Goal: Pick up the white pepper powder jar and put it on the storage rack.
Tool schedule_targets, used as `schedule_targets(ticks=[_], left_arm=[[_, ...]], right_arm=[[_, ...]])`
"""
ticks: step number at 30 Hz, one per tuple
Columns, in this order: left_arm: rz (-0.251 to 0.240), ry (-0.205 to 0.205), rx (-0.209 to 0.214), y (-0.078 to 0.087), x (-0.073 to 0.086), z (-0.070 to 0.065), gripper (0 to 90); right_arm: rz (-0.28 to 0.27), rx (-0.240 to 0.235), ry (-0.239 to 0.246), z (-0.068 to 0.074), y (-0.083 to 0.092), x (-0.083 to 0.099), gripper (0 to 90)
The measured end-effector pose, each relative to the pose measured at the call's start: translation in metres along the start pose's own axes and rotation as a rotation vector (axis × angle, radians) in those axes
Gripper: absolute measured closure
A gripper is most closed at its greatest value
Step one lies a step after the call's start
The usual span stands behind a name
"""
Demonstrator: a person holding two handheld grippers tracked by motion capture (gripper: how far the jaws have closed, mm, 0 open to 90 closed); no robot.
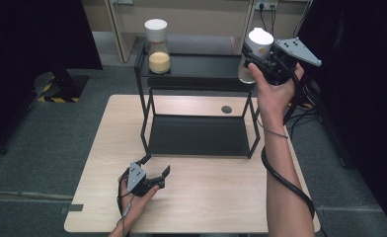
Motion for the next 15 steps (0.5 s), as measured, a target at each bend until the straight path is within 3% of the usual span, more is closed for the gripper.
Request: schedule_targets(ticks=[6, 15], left_arm=[[-0.001, 0.004, 0.002, 0.000, 0.000, 0.000, 13.4], [-0.003, 0.003, 0.002, 0.000, 0.000, 0.000, 13.4]], right_arm=[[0.018, 0.017, -0.007, -0.004, -0.011, -0.003, 30.8], [0.046, 0.027, 0.022, -0.009, -0.029, -0.005, 30.8]])
Point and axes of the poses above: each handheld gripper's, and its own axes: y roughly backward along the jaws, x roughly out of its underside, z roughly to its left, the point moved 8 cm from there along -y, roughly forward along the jaws, and after that the axes turned 10 degrees about y, right-handed, at the moved point
